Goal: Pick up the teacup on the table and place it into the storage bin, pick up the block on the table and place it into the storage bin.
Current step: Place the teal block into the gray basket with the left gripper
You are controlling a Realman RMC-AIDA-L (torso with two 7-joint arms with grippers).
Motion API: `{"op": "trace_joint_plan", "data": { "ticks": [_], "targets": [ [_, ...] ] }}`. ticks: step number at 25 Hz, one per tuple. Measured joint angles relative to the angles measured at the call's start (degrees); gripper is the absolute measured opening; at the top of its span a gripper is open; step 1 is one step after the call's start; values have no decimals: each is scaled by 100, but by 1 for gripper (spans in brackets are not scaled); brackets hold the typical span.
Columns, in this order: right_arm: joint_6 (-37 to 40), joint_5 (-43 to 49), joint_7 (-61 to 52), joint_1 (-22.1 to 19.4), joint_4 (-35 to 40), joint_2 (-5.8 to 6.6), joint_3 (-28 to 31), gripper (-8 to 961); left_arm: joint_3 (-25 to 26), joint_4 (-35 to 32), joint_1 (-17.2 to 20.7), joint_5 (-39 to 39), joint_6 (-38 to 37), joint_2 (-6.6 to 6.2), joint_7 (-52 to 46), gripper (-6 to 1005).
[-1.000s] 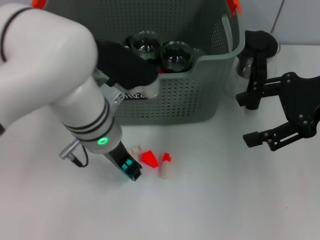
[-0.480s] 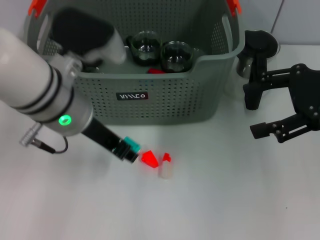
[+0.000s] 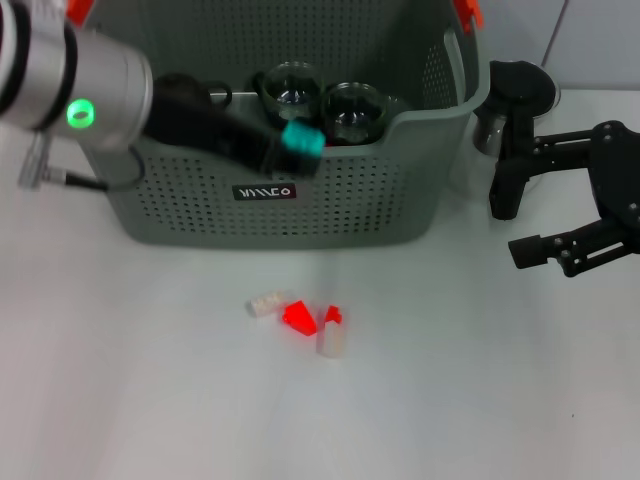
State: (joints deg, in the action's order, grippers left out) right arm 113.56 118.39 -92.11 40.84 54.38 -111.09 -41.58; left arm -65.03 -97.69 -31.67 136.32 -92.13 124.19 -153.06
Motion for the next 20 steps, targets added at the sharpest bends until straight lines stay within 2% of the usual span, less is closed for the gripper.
{"op": "trace_joint_plan", "data": {
  "ticks": [6,11,13,20],
  "targets": [
    [12,-103,-179,-75,0,59,-47,941,346,419,-238,6,672,-42,198,500],
    [16,-138,-269,-88,-4,60,-52,941,401,1374,-500,33,1488,-222,337,511],
    [17,-140,-288,-88,-6,49,-52,941,398,1668,-599,67,1694,-253,417,515],
    [17,-142,-308,-80,-6,34,-18,941,408,1784,-721,123,2046,-253,603,529]
  ]
}}
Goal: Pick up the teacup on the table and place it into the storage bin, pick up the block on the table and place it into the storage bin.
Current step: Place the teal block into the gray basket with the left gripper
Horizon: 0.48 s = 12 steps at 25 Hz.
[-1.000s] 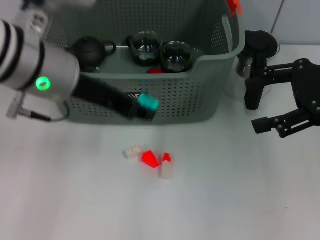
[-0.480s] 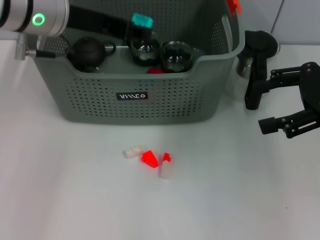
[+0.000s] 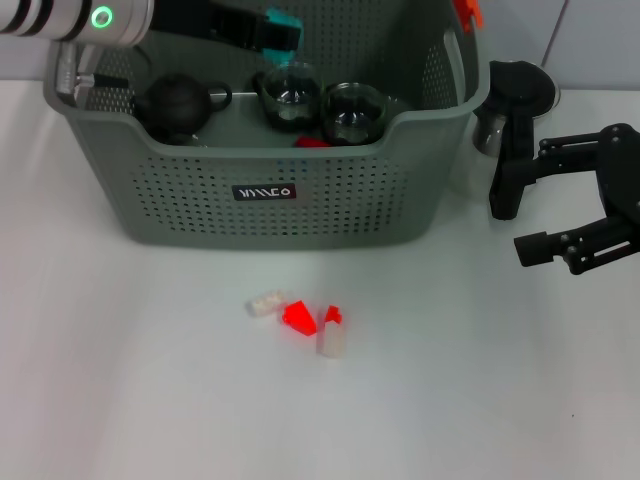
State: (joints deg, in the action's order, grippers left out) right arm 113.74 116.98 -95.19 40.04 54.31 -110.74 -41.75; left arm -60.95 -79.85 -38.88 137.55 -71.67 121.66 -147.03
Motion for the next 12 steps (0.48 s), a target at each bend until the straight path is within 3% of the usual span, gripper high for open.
{"op": "trace_joint_plan", "data": {
  "ticks": [7,12],
  "targets": [
    [-9,0,-3,56,0,0,1,941,-2,-46,30,134,64,9,8,544],
    [-10,-2,-9,66,3,-8,10,942,-31,-446,237,152,-116,91,89,777]
  ]
}}
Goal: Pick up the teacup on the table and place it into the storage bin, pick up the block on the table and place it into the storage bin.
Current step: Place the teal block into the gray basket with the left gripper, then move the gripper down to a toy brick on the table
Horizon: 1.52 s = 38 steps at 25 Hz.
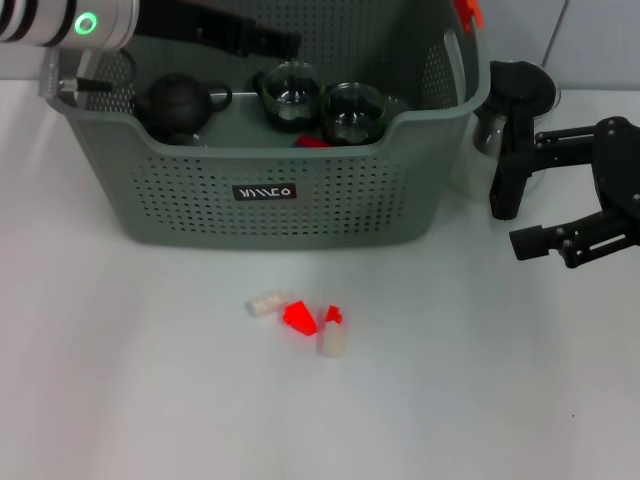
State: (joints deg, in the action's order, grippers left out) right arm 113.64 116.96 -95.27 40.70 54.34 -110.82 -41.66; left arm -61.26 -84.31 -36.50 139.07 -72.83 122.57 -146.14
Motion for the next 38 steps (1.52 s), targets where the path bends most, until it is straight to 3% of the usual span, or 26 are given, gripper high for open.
{"op": "trace_joint_plan", "data": {
  "ticks": [5,10,15,18,26,38],
  "targets": [
    [1,-20,-130,16,29,2,19,942,-50,-942,468,-529,-579,177,390,908],
    [8,-299,-214,-59,33,45,-5,942,157,-1410,1060,-1744,-1063,192,864,934],
    [9,-355,-189,-127,3,86,-35,942,861,-890,1333,-3025,-1925,208,1772,933],
    [10,-340,-165,-169,1,101,-46,942,1370,-58,1396,-3610,-2670,196,2664,933],
    [8,-322,-226,-277,-3,122,-310,942,1840,1135,1491,-3683,-3135,172,3727,933],
    [-24,-288,-232,-205,-12,58,-566,941,1839,1259,1600,-2942,-3374,187,4485,932]
  ]
}}
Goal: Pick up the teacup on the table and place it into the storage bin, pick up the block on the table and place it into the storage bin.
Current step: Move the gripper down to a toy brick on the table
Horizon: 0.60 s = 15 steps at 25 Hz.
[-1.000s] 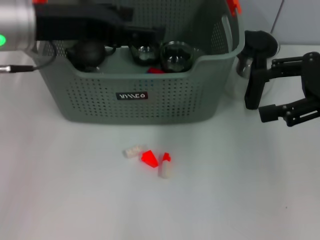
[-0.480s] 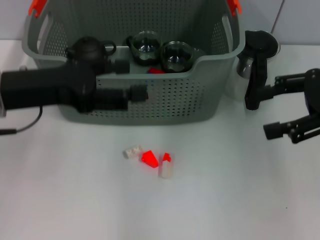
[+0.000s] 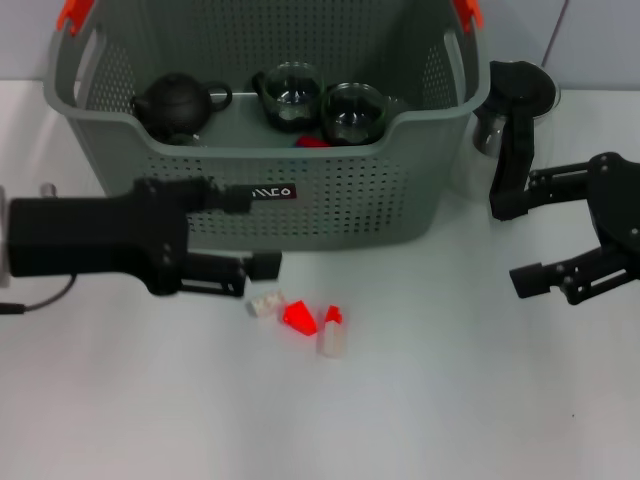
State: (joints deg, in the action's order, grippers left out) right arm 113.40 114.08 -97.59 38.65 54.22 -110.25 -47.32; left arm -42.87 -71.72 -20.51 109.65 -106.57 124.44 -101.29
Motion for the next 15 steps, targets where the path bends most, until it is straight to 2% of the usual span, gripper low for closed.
{"op": "trace_joint_plan", "data": {
  "ticks": [8,15],
  "targets": [
    [-36,-12,-134,57,-49,16,104,941,-580,214,-388,1012,335,-26,236,931],
    [-36,-11,-385,143,-62,-5,127,940,-848,63,-960,1977,502,-107,180,931]
  ]
}}
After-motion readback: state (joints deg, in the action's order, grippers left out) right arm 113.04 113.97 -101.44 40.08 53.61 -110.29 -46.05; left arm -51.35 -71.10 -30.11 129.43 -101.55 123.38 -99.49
